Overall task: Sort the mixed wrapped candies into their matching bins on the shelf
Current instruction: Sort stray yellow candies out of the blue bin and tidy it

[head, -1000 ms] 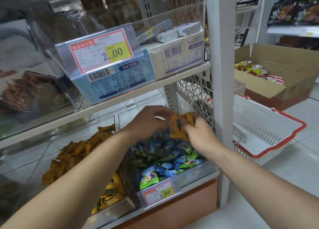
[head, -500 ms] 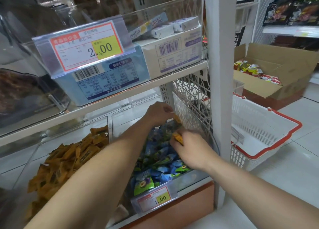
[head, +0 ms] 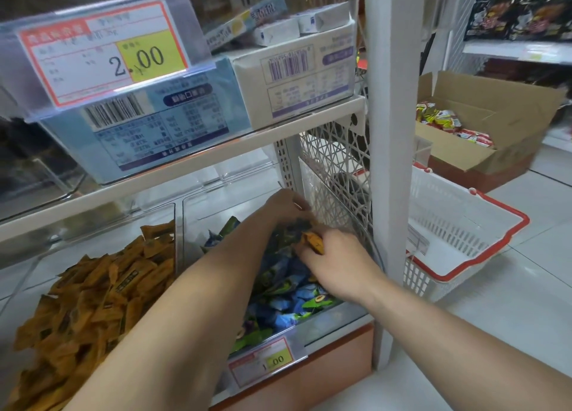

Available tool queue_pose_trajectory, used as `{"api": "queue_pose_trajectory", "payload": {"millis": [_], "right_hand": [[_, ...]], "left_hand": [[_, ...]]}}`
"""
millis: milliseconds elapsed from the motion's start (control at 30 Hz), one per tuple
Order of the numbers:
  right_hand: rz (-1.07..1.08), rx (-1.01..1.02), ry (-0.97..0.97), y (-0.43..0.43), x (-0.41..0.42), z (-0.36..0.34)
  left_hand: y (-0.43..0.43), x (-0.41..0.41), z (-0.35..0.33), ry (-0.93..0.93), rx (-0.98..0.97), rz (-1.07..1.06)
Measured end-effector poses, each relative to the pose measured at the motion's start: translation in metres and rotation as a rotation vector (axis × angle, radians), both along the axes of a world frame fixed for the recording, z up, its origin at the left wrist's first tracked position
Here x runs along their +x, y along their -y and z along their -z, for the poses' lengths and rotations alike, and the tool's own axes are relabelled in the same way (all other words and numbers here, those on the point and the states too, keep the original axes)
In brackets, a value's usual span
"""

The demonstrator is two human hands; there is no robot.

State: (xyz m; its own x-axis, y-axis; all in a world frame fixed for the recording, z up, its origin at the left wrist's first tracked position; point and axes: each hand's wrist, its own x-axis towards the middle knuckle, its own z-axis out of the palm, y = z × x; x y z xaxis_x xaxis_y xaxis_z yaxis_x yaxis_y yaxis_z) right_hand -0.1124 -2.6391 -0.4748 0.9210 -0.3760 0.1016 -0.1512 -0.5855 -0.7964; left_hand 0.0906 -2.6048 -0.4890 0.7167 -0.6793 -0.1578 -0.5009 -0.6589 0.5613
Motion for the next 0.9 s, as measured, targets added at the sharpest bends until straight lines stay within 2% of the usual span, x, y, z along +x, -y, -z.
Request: {"api": "queue_pose_trajectory", "payload": {"millis": [233,400,600,733,800,900], "right_hand": [[0.027,0.025,-0.028,0.004,0.001,-0.001],[0.045,0.058,-0.009,0.0,-0.004,-0.017],[-0.037,0.363,0.03,-0.033,-0.009,-0.049],[-0.068,0.401,0.028,-0.079,0.003,-0.062],[-0.101,0.281,0.035,-0.106,0.017,-0.067],[-0.185,0.111,0.007,-0.144,0.046,-0.074]], "left_hand": [[-0.02,-0.02,-0.049,0.105,-0.196,-0.047],[-0.083,-0.061,-0.089,-0.018,-0.449,-0.068],[-0.177,-0.106,-0.103,-0.13,-0.642,-0.285],[-0.243,-0.112,-0.101,-0.043,-0.592,-0.479],[-0.273,-0.109,-0.094,0.075,-0.469,-0.548],[-0.304,-0.103,-0.074,0.096,-0.402,-0.585]]}}
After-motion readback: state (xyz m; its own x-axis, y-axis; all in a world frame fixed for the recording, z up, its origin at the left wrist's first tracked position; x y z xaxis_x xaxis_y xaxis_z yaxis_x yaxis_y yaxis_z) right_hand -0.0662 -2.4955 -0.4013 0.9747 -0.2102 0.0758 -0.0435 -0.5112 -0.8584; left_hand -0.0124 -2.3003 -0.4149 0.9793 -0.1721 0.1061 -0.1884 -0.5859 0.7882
